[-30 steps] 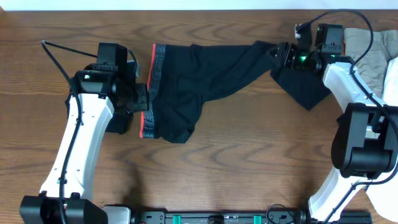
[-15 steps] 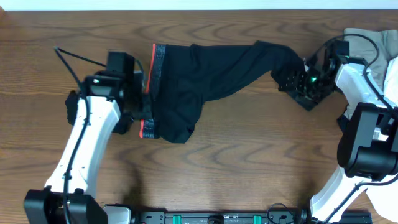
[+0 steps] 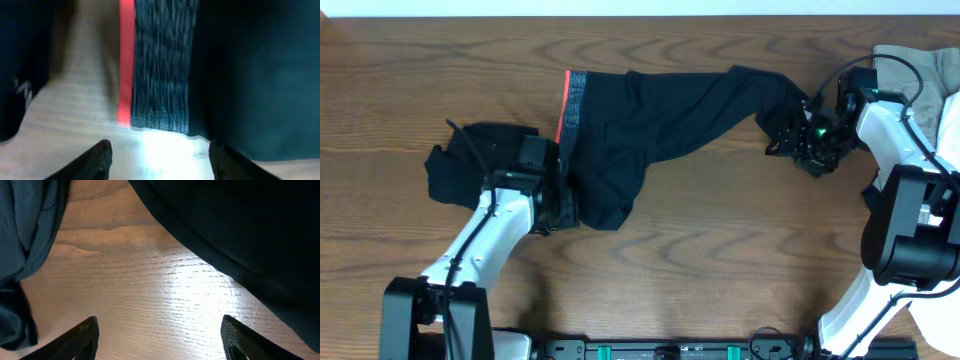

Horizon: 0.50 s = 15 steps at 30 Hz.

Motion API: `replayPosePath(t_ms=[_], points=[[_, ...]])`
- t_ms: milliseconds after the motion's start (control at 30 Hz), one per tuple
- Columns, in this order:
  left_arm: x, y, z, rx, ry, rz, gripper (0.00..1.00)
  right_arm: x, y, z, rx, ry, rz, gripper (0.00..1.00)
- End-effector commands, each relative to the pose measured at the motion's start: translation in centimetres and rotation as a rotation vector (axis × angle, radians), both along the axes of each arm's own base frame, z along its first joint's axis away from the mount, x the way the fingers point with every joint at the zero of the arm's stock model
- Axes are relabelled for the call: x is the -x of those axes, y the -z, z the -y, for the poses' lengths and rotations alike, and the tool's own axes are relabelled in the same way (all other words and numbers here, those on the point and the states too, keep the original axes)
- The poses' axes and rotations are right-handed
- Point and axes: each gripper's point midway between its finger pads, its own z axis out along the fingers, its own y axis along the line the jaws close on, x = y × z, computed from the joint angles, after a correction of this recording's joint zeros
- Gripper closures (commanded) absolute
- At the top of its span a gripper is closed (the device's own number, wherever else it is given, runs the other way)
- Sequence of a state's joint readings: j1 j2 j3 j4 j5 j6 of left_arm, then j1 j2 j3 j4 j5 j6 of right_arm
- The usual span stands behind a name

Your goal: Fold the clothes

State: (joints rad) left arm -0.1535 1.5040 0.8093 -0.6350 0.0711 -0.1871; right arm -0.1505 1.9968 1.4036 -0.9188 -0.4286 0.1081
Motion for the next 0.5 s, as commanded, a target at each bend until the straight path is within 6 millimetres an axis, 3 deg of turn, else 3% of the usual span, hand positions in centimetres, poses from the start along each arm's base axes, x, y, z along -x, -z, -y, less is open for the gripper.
replayPosePath(t_ms=[0, 300, 400, 467], points=[[0.1, 1.2, -0.6, -0.029, -0.024, 0.017, 0.35, -0.1, 0.0, -0.3, 0.004, -0.027, 0.007, 0.24], [-1.7, 2.7, -1.1, -0.053, -0.033, 0.118, 0.35, 0.2, 0.1, -0.3, 0.001, -0.027, -0.007, 0.24], [-1.8, 3.4, -1.0, -0.051, -0.031, 0.107, 0.5, 0.3, 0.1, -0.3, 0.001, -0.027, -0.01, 0.24], [-1.4, 4.0, -0.8, -0.044, -0.028, 0.08, 0.66, 0.3, 0.1, -0.3, 0.001, -0.027, -0.011, 0.25]])
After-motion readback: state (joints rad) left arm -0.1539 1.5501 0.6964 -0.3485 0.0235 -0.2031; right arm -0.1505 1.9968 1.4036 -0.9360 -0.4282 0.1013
